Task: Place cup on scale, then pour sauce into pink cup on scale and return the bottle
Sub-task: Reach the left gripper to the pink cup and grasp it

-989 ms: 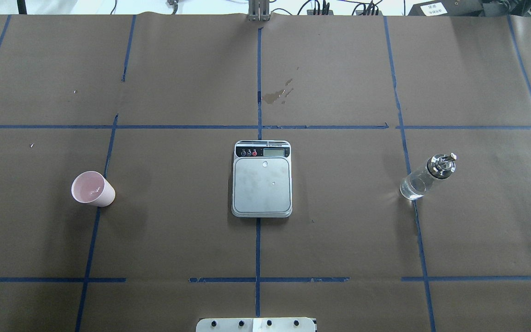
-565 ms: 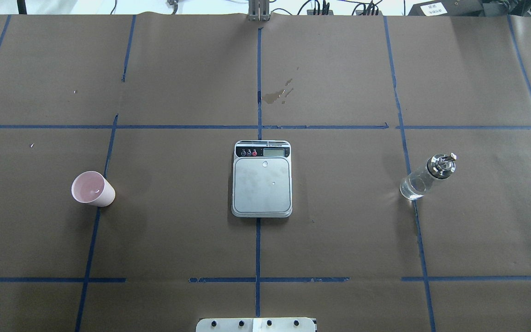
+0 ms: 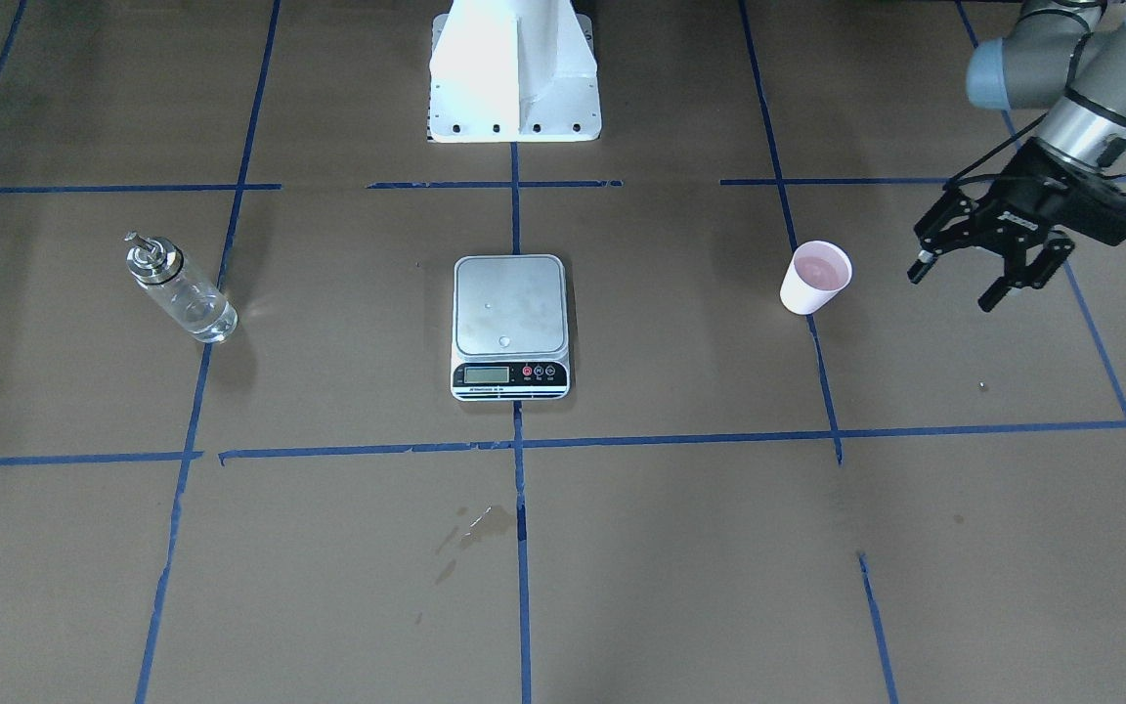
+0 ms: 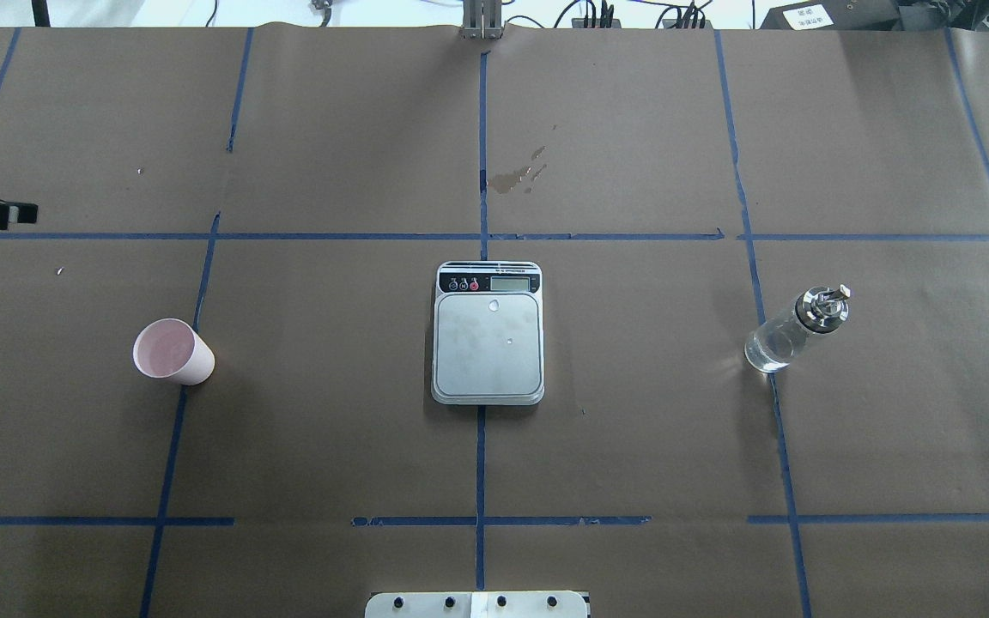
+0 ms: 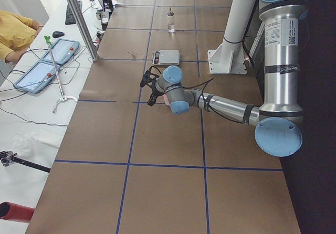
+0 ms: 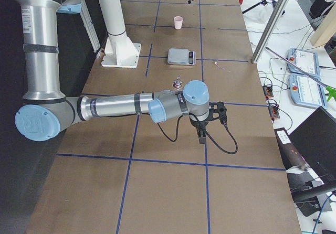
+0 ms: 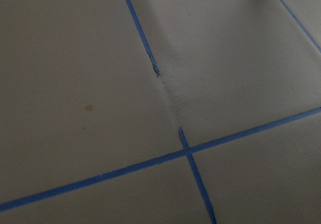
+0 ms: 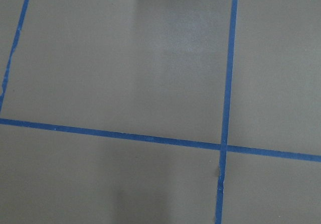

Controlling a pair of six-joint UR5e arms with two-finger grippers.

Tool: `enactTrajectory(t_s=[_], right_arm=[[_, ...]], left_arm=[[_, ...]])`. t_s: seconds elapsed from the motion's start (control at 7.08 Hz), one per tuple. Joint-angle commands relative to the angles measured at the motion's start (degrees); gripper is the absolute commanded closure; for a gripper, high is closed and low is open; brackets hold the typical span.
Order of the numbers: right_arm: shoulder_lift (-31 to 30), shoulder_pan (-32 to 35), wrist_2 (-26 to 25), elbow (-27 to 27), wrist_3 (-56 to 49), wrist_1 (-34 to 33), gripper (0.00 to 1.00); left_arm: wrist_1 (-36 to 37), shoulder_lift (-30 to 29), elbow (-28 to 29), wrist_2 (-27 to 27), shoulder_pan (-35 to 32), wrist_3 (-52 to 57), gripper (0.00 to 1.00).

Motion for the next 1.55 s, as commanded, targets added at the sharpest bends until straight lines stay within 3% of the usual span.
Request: enactTrajectory(t_s=[0.0, 0.57, 0.85, 0.99, 1.13, 1.41], right_arm=[[-0.3, 0.0, 0.0, 0.1, -0.1, 0.0, 0.00], [-1.0, 0.0, 0.0, 0.3, -0.2, 0.1, 0.00], [-1.6, 0.0, 0.0, 0.4, -0.2, 0.1, 0.00], [-1.6, 0.0, 0.0, 0.4, -0.2, 0.1, 0.00], [-1.7, 0.0, 0.0, 0.4, -0.2, 0.1, 0.00], [-2.0, 0.0, 0.0, 0.5, -0.4, 0.2, 0.00]], left_arm=[[2.4, 1.0, -1.6, 5.9, 7.5, -4.9, 0.14], [4.7, 2.5, -2.4, 8.1, 10.6, -4.7, 0.35], [4.8, 2.2, -1.9, 8.3, 11.9, -4.8, 0.38], [4.8, 2.2, -1.9, 8.3, 12.1, -4.8, 0.45], [4.8, 2.2, -1.9, 8.3, 12.4, -4.8, 0.56], [4.8, 2.0, -1.9, 8.3, 12.6, -4.8, 0.94]])
